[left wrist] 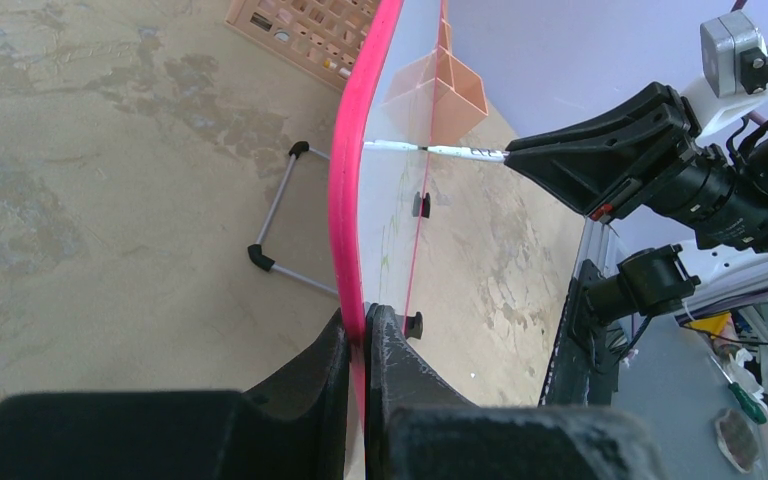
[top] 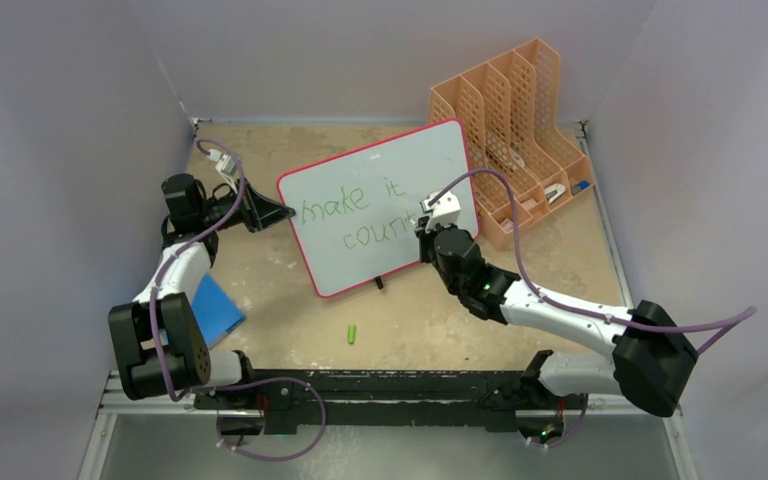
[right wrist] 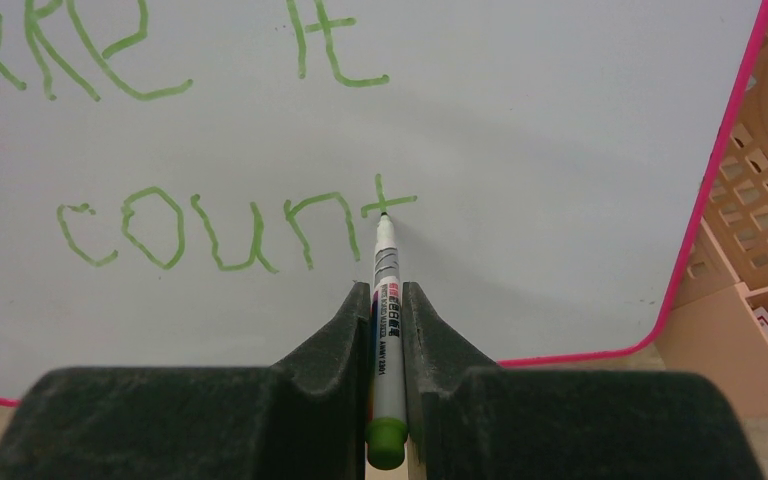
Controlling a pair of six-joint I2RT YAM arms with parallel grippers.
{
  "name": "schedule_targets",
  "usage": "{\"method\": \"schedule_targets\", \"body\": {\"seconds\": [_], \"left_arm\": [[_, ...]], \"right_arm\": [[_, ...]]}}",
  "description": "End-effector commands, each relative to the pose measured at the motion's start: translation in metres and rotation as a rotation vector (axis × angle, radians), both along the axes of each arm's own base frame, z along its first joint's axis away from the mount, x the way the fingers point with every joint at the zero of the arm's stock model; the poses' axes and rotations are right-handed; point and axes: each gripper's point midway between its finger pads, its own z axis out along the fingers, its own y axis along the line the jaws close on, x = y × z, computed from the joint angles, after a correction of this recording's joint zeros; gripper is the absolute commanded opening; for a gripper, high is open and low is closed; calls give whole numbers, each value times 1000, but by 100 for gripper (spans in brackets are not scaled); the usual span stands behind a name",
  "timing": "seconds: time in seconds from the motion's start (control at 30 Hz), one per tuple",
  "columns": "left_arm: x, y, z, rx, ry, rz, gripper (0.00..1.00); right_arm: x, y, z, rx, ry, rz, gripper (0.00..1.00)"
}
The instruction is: Write a sentence on the whiteboard
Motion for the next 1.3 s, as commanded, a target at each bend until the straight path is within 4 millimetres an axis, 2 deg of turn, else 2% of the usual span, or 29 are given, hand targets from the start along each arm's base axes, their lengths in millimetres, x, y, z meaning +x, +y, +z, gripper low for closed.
{"method": "schedule_targets", "body": {"seconds": [0.0, 1.27], "left_arm": [[3, -2, 7, 33, -67, -6, 0], [3, -3, 7, 32, -64, -8, 0]], "right_arm": [[-4, -1, 1, 23, 13, 3, 0], [-10, -13, -22, -12, 92, -45, 0]]}}
